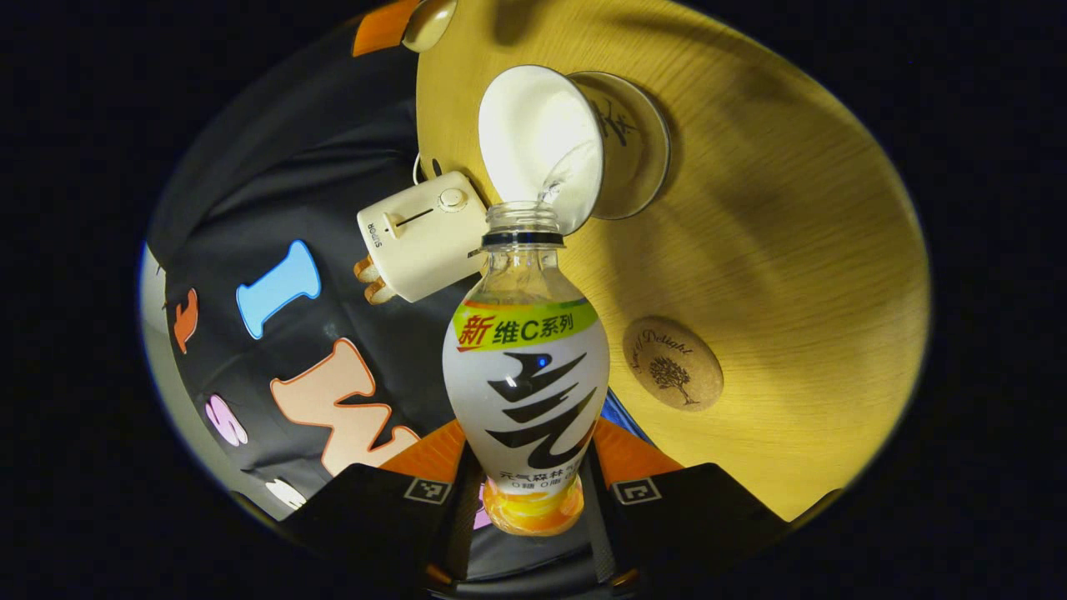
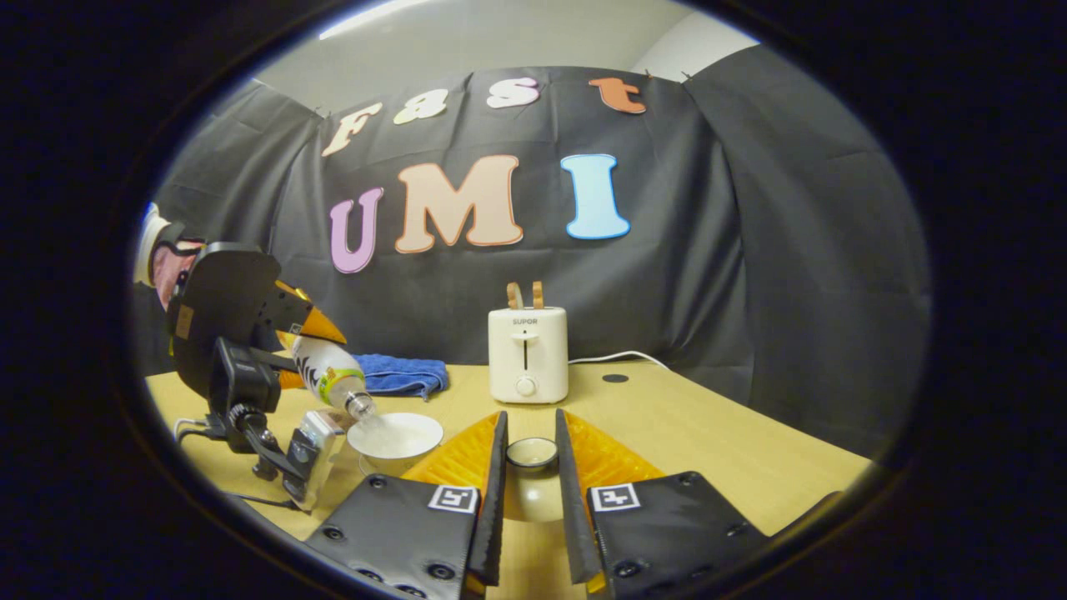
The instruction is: Open the teacup lid with one hand, grasp the water bottle and pour water into the teacup with the other hand; after pouring, place the water bottle on the coaster and then close the teacup lid.
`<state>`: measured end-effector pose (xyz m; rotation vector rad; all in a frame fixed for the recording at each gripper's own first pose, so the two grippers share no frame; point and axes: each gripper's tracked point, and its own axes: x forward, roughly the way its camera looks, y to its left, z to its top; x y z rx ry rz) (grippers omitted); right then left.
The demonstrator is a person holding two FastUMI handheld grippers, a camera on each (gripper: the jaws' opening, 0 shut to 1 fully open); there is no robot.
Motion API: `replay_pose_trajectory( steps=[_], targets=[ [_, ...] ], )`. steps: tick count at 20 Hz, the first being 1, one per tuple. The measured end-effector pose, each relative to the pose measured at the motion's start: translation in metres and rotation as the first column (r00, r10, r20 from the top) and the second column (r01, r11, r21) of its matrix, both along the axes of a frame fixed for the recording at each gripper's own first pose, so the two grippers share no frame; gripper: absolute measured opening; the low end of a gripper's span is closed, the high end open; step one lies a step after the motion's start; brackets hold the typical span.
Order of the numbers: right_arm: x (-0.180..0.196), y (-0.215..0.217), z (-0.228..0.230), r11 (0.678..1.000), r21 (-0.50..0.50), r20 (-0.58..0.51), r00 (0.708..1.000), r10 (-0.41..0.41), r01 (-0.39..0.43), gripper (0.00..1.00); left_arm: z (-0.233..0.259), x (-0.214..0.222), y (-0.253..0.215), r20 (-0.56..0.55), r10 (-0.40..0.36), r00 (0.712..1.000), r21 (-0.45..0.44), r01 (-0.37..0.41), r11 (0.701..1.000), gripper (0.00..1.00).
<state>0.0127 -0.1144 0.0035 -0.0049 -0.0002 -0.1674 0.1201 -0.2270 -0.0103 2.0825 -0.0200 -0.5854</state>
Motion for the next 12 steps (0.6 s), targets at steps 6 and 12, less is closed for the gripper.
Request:
replay_pose_trajectory(
  steps=[6,12],
  targets=[
    [0.000,0.000,0.000,1.000,0.000,0.000,1.000,0.000,0.000,0.34,0.028,0.007,-0.005,0.036,-0.008,0.999,0.057,0.006,0.998,0.55],
    [0.000,0.000,0.000,1.000,0.000,-0.001,1.000,0.001,-0.001,0.34,0.035,0.008,-0.004,0.048,-0.009,0.999,0.103,0.004,0.995,0.55]
  ],
)
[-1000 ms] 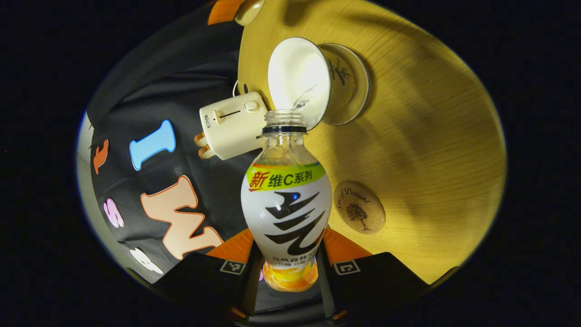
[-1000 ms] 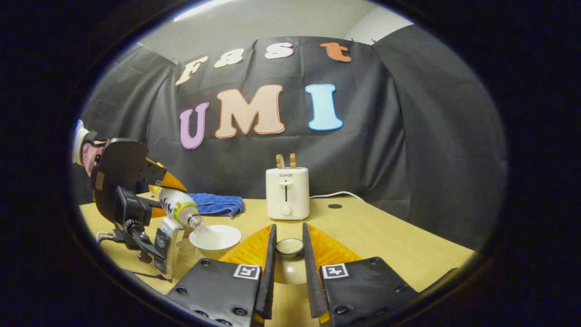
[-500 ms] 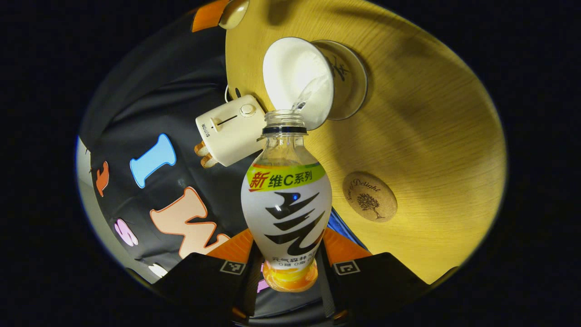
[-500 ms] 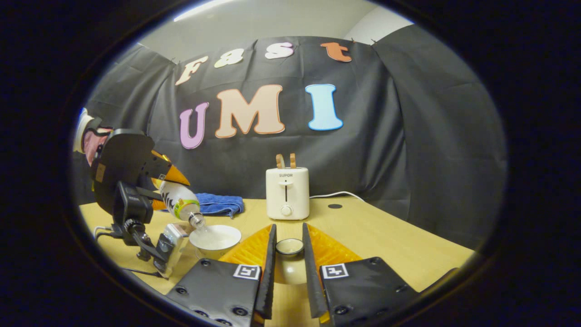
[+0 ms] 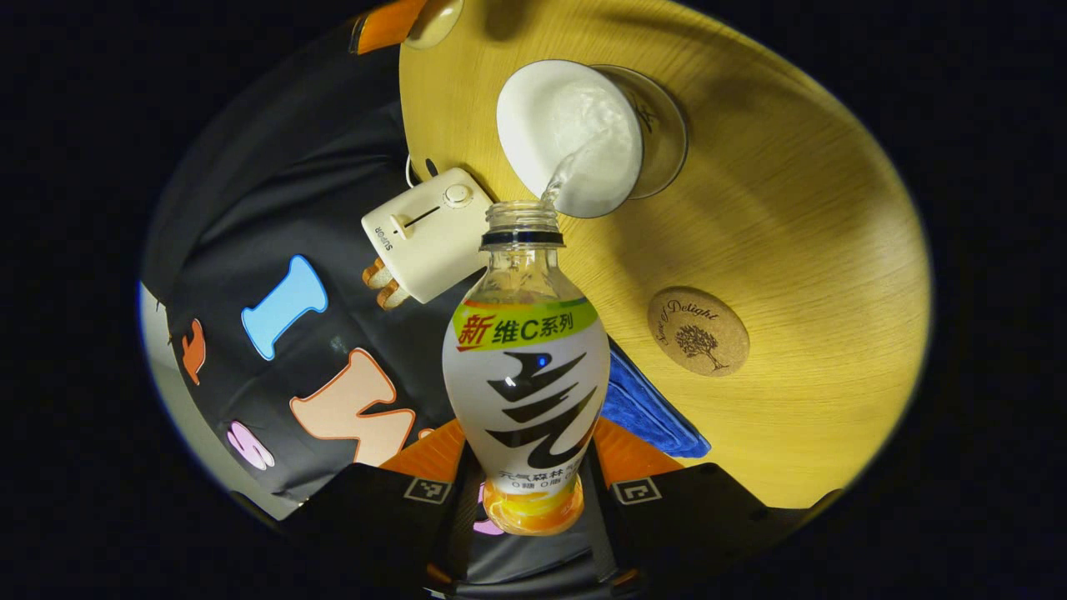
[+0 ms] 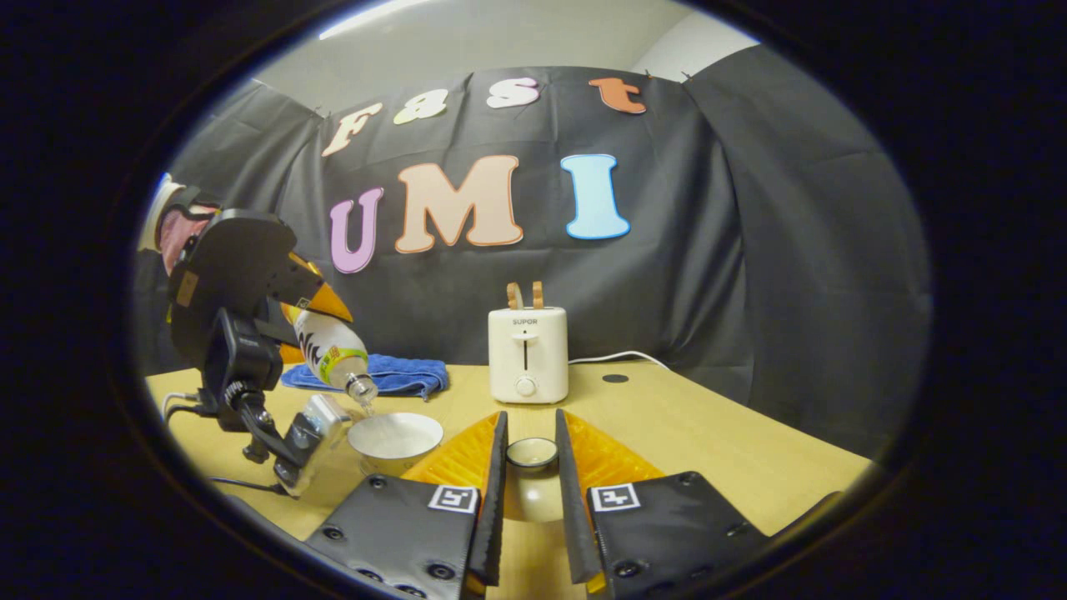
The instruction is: Open the teacup lid with one hand, grasp the water bottle and pour water into the teacup with the other hand; after pouring, place the water bottle on the coaster and then close the teacup lid.
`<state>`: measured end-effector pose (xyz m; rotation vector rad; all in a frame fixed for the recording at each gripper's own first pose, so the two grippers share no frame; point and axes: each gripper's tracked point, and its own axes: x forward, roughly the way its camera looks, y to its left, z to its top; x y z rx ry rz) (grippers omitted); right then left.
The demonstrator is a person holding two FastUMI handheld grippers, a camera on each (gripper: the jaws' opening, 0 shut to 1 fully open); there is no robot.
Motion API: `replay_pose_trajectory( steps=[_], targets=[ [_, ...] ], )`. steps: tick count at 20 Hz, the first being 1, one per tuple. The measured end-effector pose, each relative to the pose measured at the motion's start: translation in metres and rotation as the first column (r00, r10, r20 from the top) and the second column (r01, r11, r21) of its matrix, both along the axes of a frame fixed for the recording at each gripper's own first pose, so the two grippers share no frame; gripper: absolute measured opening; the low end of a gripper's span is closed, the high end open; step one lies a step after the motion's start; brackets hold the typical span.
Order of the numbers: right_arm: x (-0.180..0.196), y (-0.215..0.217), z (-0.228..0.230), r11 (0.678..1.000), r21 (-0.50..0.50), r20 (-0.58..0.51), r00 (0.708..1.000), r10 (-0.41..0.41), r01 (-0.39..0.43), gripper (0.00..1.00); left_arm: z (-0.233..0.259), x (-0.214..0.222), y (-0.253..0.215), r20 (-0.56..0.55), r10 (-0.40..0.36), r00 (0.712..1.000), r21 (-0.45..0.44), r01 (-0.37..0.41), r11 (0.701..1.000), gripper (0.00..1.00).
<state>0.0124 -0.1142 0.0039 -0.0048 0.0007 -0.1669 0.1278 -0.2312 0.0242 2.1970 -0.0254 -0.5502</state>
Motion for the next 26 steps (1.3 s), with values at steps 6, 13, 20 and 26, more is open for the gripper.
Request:
replay_pose_trajectory(
  steps=[6,13,20,26],
  targets=[
    [0.000,0.000,0.000,1.000,0.000,0.000,1.000,0.002,-0.002,0.34,-0.006,-0.004,-0.003,-0.030,0.007,1.000,-0.010,-0.007,1.000,0.56],
    [0.000,0.000,0.000,1.000,0.000,0.001,1.000,0.003,-0.003,0.34,-0.033,-0.009,0.010,-0.167,0.065,0.984,-0.234,-0.104,0.967,0.55],
    [0.000,0.000,0.000,1.000,0.000,0.002,1.000,0.003,-0.003,0.34,-0.045,-0.032,0.009,-0.383,0.036,0.923,-0.688,-0.311,0.656,0.54],
    [0.001,0.002,0.000,1.000,-0.001,0.002,1.000,0.008,-0.008,0.34,-0.022,-0.039,0.006,-0.464,-0.080,0.882,-0.870,-0.436,0.232,0.54]
  ],
)
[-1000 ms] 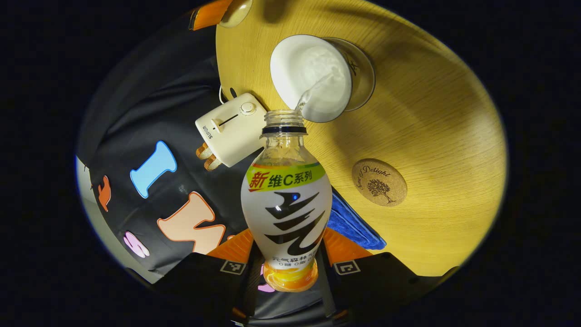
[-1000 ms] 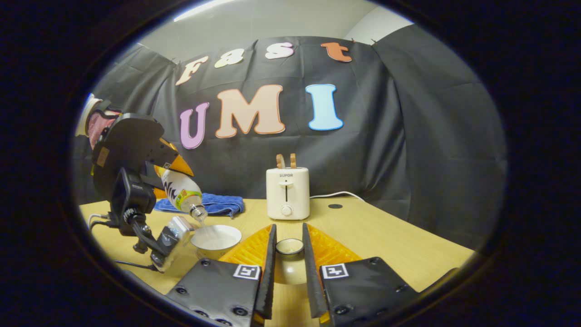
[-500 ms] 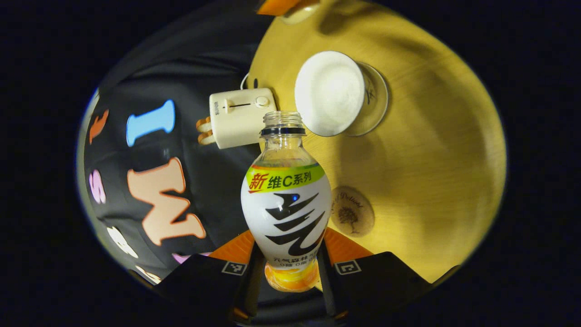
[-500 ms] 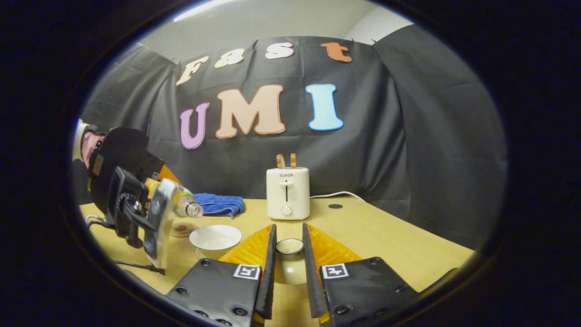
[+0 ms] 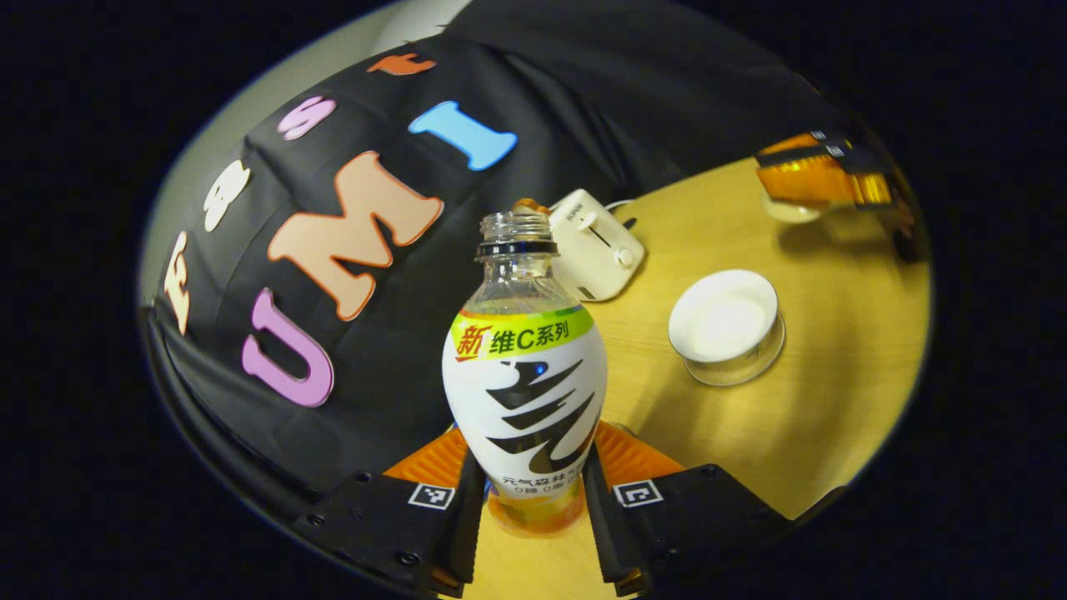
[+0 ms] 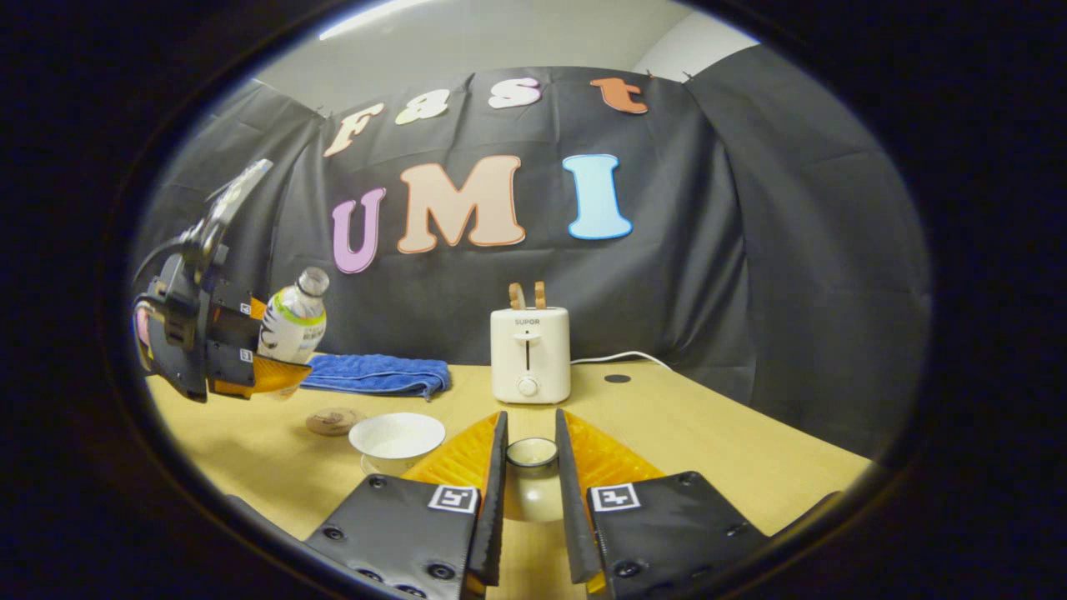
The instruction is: Open the teacup lid with one hand, grasp the water bottle and pour water into the teacup with the other hand; after pouring, place the water bottle on the coaster and then close the teacup lid.
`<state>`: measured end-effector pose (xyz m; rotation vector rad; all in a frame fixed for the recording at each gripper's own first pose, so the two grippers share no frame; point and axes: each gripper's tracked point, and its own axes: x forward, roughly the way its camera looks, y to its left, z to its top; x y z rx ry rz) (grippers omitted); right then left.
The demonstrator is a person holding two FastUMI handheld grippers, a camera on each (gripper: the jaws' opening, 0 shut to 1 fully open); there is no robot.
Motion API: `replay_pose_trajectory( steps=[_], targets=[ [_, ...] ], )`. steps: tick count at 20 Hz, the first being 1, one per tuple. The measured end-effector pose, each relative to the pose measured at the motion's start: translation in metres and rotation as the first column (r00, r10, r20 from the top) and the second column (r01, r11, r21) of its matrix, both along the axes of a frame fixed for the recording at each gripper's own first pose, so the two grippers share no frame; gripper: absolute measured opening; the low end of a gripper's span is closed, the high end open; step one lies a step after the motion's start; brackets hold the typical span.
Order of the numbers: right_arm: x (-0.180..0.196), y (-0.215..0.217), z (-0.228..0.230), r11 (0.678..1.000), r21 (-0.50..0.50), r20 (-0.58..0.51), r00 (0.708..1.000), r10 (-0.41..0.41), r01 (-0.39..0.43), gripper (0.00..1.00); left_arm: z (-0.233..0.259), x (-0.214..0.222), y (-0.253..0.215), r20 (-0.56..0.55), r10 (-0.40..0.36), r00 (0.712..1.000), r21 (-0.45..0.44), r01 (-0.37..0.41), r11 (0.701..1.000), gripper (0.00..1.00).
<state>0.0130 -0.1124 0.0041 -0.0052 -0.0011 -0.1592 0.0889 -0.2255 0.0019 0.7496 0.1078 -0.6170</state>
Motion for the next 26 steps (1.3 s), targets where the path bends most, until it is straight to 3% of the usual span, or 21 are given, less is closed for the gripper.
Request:
replay_pose_trajectory(
  steps=[3,6,12,18,26],
  targets=[
    [-0.001,0.000,0.000,1.000,0.000,0.000,1.000,0.000,0.000,0.34,0.014,0.001,-0.003,-0.067,0.021,0.998,-0.205,-0.034,0.978,0.54],
    [0.000,0.000,0.000,1.000,0.000,-0.001,1.000,0.001,-0.001,0.34,0.019,-0.002,-0.011,-0.096,0.027,0.995,-0.331,-0.057,0.942,0.54],
    [0.000,0.001,0.000,1.000,0.000,0.000,1.000,0.004,-0.004,0.34,0.028,0.013,-0.037,-0.129,0.023,0.991,-0.546,-0.090,0.833,0.54],
    [0.001,0.001,0.000,1.000,0.000,-0.001,1.000,0.005,-0.005,0.34,0.009,0.046,-0.023,-0.166,0.091,0.982,-0.597,-0.173,0.783,0.53],
    [0.000,0.001,0.000,1.000,0.000,-0.002,1.000,0.006,-0.006,0.34,-0.011,0.064,-0.006,-0.174,0.140,0.975,-0.592,-0.217,0.776,0.55]
  ],
)
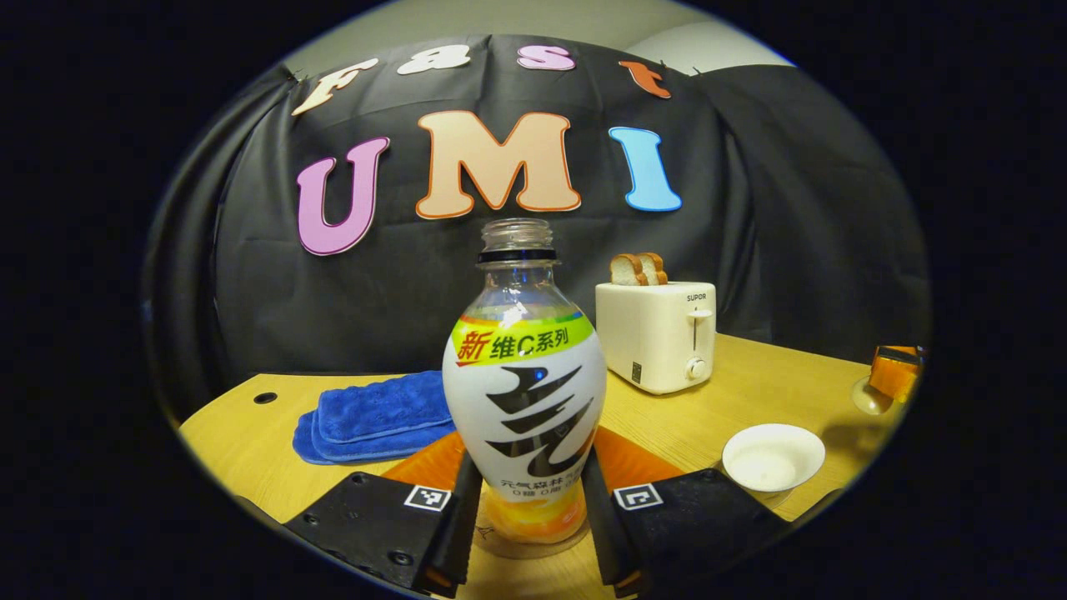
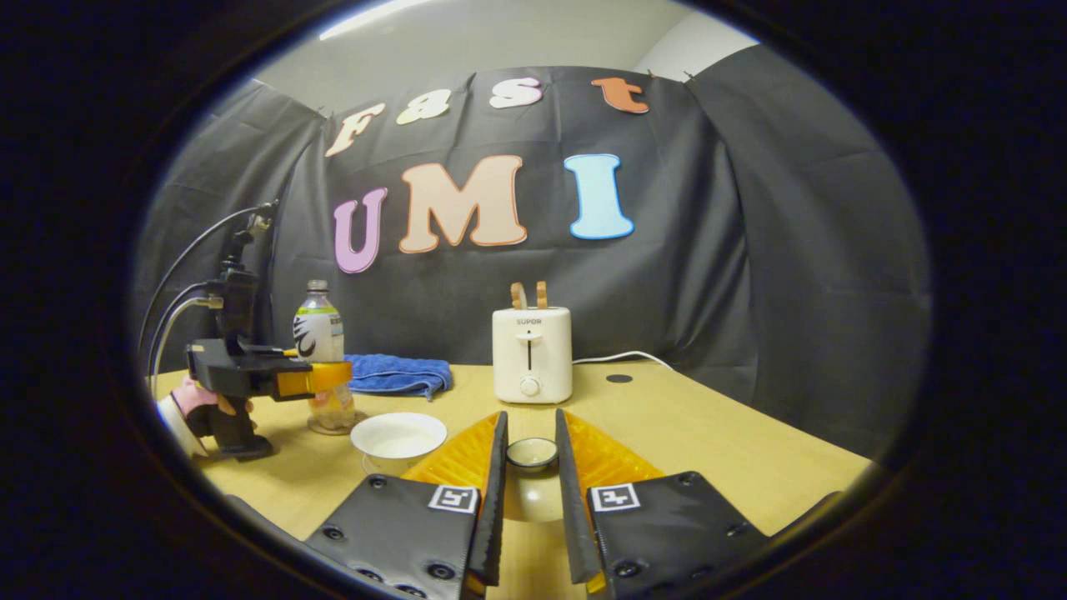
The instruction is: Open the teacup lid with one hand, grasp the water bottle and pour water into the teacup with the other hand; after pouring, place the water bottle on the coaster and then close the teacup lid.
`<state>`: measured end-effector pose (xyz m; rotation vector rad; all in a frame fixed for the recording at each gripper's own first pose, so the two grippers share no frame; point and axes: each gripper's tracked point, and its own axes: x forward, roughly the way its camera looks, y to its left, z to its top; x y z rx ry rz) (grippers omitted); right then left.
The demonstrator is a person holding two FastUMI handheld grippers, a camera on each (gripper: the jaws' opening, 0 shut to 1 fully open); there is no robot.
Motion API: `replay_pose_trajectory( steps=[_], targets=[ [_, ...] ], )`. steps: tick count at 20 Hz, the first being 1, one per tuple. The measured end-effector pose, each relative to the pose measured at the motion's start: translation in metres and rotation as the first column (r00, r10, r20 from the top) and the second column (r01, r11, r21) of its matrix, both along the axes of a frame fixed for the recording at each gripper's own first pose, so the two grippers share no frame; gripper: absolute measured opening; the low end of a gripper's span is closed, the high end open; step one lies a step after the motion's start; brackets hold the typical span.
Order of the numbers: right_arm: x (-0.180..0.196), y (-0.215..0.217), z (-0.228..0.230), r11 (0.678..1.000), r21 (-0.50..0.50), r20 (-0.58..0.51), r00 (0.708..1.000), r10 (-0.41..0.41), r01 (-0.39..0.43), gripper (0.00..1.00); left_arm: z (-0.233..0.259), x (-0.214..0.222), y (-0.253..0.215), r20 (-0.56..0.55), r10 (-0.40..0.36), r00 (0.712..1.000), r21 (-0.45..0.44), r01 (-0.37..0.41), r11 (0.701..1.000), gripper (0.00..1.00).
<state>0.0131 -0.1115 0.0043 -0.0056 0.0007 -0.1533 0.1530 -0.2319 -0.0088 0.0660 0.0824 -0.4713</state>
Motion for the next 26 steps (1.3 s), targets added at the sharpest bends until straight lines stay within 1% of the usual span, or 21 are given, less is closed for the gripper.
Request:
replay_pose_trajectory(
  steps=[4,7,9,12,14,16,18,19,20,23,26],
  targets=[
    [-0.001,0.000,0.000,1.000,0.000,0.000,1.000,0.001,-0.001,0.34,-0.002,0.001,0.001,-0.003,0.001,1.000,-0.024,-0.001,1.000,0.58],
    [-0.001,0.000,0.000,1.000,0.000,0.000,1.000,0.001,-0.001,0.34,-0.003,0.001,0.000,-0.008,0.000,1.000,-0.027,0.000,1.000,0.65],
    [0.000,0.000,0.000,1.000,0.000,0.000,1.000,0.001,-0.001,0.34,-0.008,0.000,0.002,-0.023,0.003,1.000,-0.023,-0.003,1.000,0.67],
    [0.000,0.001,0.000,1.000,0.000,0.000,1.000,0.001,-0.001,0.34,-0.007,0.000,0.002,-0.018,0.006,1.000,-0.030,-0.006,1.000,0.67],
    [0.000,0.000,0.001,1.000,0.000,0.000,1.000,0.002,-0.002,0.34,-0.007,0.000,0.003,-0.020,0.008,1.000,-0.031,-0.009,0.999,0.69],
    [0.000,0.001,0.000,1.000,0.001,0.000,1.000,0.007,-0.007,0.34,-0.007,-0.001,0.005,-0.016,0.013,1.000,-0.043,-0.014,0.999,0.72],
    [0.000,0.003,0.000,1.000,0.000,-0.001,1.000,0.015,-0.015,0.34,-0.005,-0.004,0.007,-0.015,0.016,1.000,-0.062,-0.017,0.998,0.79],
    [0.001,0.004,-0.001,1.000,0.001,-0.001,1.000,0.020,-0.020,0.34,-0.004,-0.006,0.008,-0.010,0.013,1.000,-0.070,-0.014,0.997,0.88],
    [0.002,0.005,0.000,1.000,0.000,-0.001,1.000,0.024,-0.024,0.34,-0.001,-0.008,0.008,0.002,0.011,1.000,-0.081,-0.010,0.997,0.90],
    [0.006,0.014,-0.001,0.998,0.001,0.000,0.998,0.057,-0.057,0.34,0.004,-0.017,0.007,0.050,-0.014,0.999,-0.070,0.018,0.997,0.90],
    [0.015,0.031,-0.002,0.994,0.002,-0.005,0.994,0.105,-0.105,0.34,0.008,-0.024,0.010,0.072,-0.019,0.997,-0.087,0.025,0.996,0.90]
  ],
)
